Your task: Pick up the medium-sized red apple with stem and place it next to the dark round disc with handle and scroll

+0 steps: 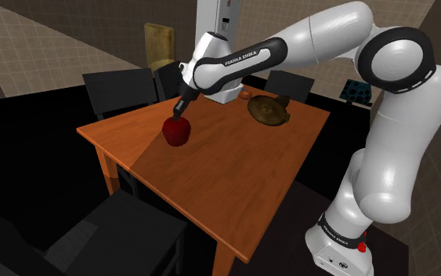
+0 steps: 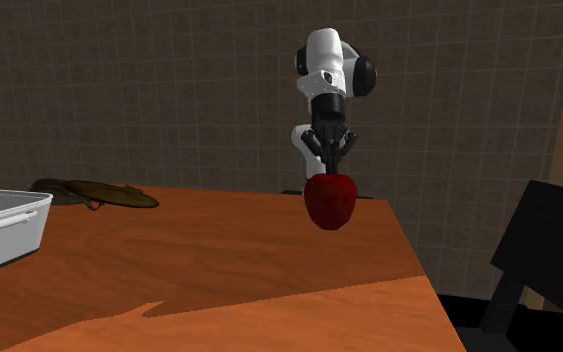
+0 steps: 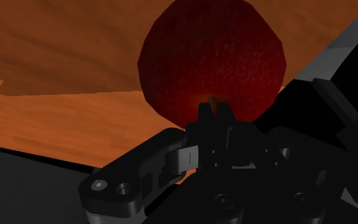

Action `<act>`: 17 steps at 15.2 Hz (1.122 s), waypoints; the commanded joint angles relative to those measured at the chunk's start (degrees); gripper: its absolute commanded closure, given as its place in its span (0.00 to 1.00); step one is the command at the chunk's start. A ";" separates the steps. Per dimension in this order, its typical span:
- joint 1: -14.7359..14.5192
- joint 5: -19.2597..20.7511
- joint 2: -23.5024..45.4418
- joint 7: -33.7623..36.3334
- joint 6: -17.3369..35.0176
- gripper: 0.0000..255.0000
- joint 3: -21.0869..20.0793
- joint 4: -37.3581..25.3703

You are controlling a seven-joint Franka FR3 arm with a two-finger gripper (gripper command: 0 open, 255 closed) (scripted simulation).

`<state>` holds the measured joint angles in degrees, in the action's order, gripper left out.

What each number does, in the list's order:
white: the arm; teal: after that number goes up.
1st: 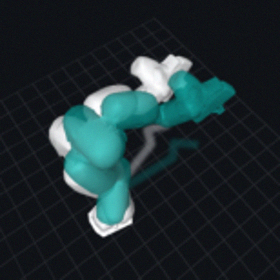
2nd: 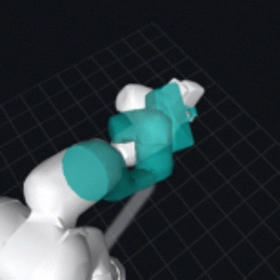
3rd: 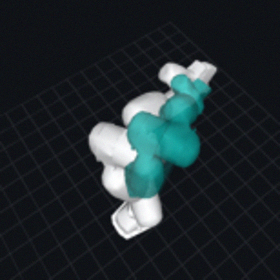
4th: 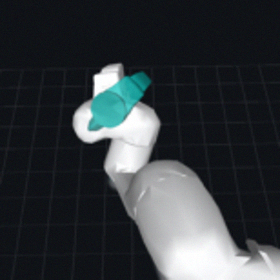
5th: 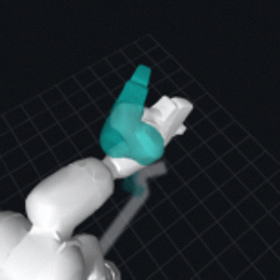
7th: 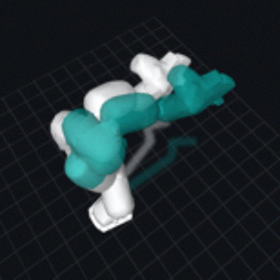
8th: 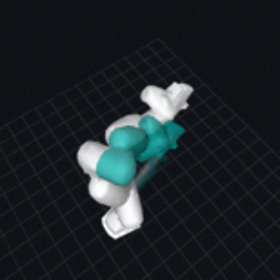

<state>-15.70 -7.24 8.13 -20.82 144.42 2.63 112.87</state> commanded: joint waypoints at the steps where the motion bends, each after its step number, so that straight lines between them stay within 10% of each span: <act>1: -0.07 0.31 -0.46 0.38 -1.51 1.00 0.04 -1.06; 17: -0.08 1.68 -3.47 1.94 -13.12 1.00 0.30 -9.71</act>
<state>-15.75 -5.65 4.85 -19.01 132.10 2.93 103.77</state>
